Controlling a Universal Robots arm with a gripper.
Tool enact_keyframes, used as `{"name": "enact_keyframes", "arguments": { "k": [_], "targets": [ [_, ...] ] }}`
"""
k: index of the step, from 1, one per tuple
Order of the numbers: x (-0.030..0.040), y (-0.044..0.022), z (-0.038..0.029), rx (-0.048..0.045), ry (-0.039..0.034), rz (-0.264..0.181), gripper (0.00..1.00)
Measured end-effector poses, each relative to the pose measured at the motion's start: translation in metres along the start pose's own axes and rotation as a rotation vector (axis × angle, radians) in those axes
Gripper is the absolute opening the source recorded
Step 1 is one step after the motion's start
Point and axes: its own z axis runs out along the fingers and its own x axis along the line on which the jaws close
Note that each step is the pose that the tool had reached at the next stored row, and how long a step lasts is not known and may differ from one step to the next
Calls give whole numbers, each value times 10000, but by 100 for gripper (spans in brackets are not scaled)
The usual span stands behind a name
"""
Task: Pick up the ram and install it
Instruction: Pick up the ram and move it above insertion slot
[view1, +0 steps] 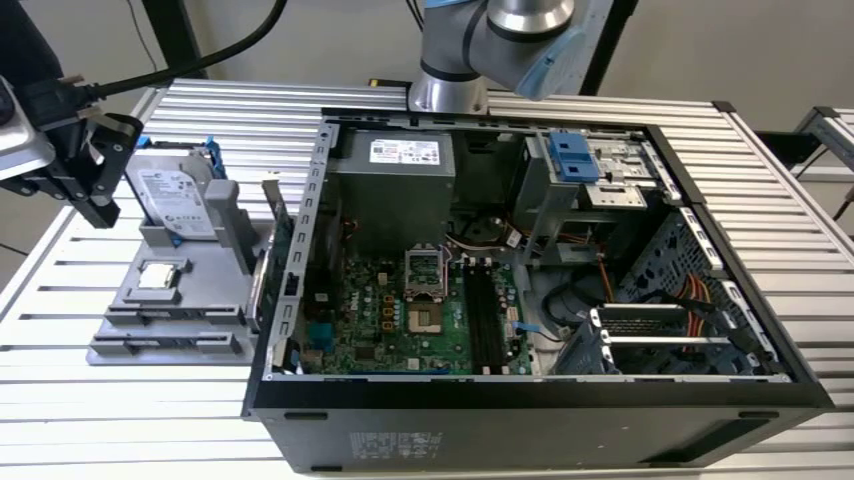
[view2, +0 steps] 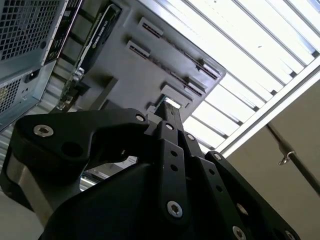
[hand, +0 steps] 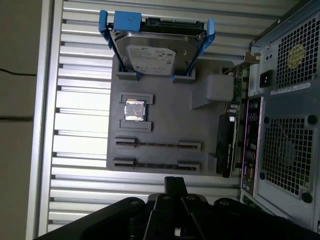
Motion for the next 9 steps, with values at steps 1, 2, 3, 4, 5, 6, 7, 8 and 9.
{"name": "enact_keyframes", "arguments": {
  "k": [1,2,3,4,5,6,7,8,9],
  "targets": [
    [0,0,0,0,1,-7,0],
    [0,0,0,-1,1,-13,0],
    [0,0,0,-1,1,-20,0],
    [0,0,0,-1,2,-27,0],
    [0,0,0,-1,2,-34,0],
    [0,0,0,-2,3,-42,0],
    [0,0,0,-2,3,-50,0],
    [-1,-1,0,-2,4,-60,0],
    [0,0,0,-3,5,-68,0]
  ]
}}
